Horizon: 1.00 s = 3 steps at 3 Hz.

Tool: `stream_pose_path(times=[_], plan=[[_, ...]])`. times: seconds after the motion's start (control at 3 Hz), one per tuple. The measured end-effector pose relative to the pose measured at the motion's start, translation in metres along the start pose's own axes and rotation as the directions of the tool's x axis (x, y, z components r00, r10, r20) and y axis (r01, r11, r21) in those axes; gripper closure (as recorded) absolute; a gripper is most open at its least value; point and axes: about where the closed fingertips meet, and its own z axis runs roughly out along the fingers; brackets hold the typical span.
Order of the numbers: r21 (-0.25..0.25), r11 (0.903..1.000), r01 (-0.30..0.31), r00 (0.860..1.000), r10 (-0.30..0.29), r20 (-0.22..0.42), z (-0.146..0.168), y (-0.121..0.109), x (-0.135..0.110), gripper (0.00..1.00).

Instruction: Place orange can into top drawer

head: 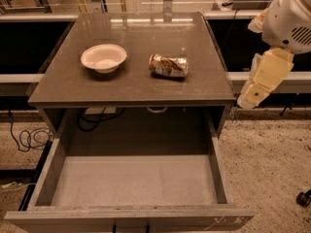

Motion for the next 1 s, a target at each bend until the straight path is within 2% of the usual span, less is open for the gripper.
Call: stream_pose_path(times=[0.33,1.0], plan=[[0.0,1.0,0.0,1.0,0.0,0.0,0.0,0.0,0.0,0.0],[0.03,0.9937,0.108,0.992,-0.11,0.067,0.03,-0.004,-0.031,0.0]])
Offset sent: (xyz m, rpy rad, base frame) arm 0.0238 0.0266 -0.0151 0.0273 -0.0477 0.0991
